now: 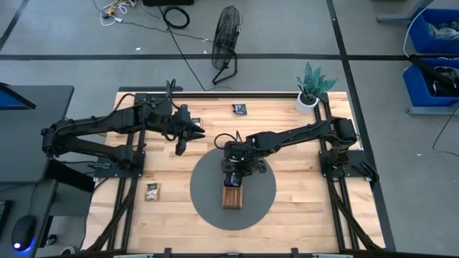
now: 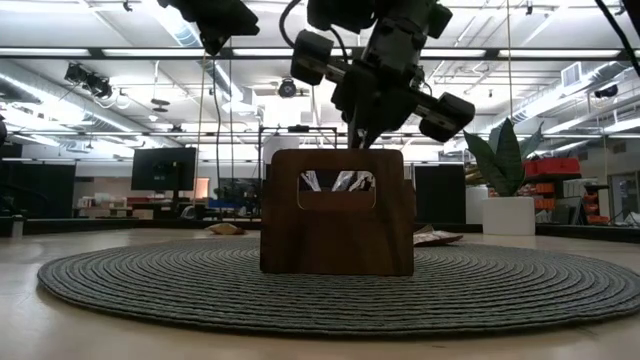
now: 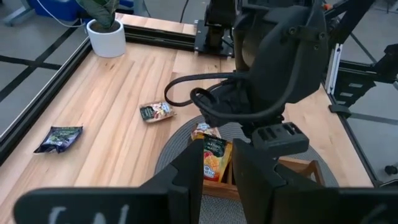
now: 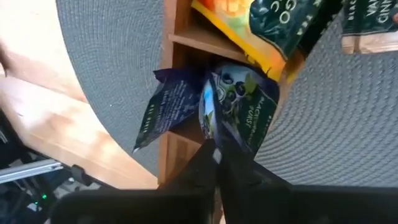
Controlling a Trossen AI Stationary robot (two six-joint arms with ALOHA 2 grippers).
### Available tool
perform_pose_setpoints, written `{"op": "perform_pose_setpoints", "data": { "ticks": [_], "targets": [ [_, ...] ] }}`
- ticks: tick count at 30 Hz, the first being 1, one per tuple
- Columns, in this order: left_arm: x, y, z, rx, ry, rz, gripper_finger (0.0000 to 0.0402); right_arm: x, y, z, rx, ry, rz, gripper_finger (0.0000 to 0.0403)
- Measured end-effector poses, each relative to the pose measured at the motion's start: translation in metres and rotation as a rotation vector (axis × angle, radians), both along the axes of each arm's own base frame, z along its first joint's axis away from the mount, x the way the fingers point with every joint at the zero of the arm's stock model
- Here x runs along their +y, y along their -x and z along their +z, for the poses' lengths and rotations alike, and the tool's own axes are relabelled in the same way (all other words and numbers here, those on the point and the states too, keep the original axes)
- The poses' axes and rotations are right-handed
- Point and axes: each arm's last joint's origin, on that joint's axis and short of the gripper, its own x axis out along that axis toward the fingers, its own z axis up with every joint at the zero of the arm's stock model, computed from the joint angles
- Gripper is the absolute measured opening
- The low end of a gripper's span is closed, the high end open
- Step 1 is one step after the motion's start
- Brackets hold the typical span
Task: Pick & Place Tea
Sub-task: Put the purple tea bag into the middle section of the wooden organizer, then adjust the purple tea bag in the wooden organizer
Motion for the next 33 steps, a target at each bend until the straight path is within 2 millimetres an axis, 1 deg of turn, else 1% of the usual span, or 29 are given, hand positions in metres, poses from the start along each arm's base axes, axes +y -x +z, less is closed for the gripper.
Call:
{"op": "perform_pose_setpoints", "data": {
  "ticks": [5, 11, 14, 17, 20, 23, 27, 30, 33],
  "targets": [
    [0.0, 0.0, 0.0, 0.0, 0.0, 0.0, 0.0089, 0.0, 0.002, 0.002, -0.003, 0.003, 0.017, 0.0045],
    [0.0, 0.0, 0.0, 0.0, 0.001, 0.0, 0.0089, 0.0, 0.007, 0.001, 0.045, -0.009, 0.031, 0.01],
    [0.0, 0.0, 0.0, 0.0, 0.001, 0.001, 0.0089, 0.0, 0.006, 0.003, 0.024, 0.002, 0.064, 0.0125],
    [0.0, 0.0, 0.0, 0.0, 0.004, 0.002, 0.0089, -0.001, 0.008, 0.007, 0.017, 0.031, 0.042, 0.0144],
    [0.0, 0.0, 0.0, 0.0, 0.003, 0.001, 0.0089, 0.0, 0.012, 0.021, -0.026, 0.067, -0.002, 0.0153],
    [0.0, 0.0, 0.0, 0.0, 0.003, 0.002, 0.0089, 0.001, 0.017, 0.039, -0.081, 0.117, -0.056, 0.0155],
    [0.0, 0.0, 0.0, -0.001, 0.002, 0.003, 0.0089, 0.002, 0.018, 0.061, -0.211, 0.142, -0.093, 0.0155],
    [0.0, 0.0, 0.0, 0.0, 0.001, 0.005, 0.0089, 0.002, 0.013, 0.064, -0.271, 0.131, -0.114, 0.0155],
    [0.0, 0.0, 0.0, 0.0, 0.001, 0.006, 0.0089, 0.003, 0.005, 0.057, -0.28, 0.109, -0.129, 0.0155]
  ]
}}
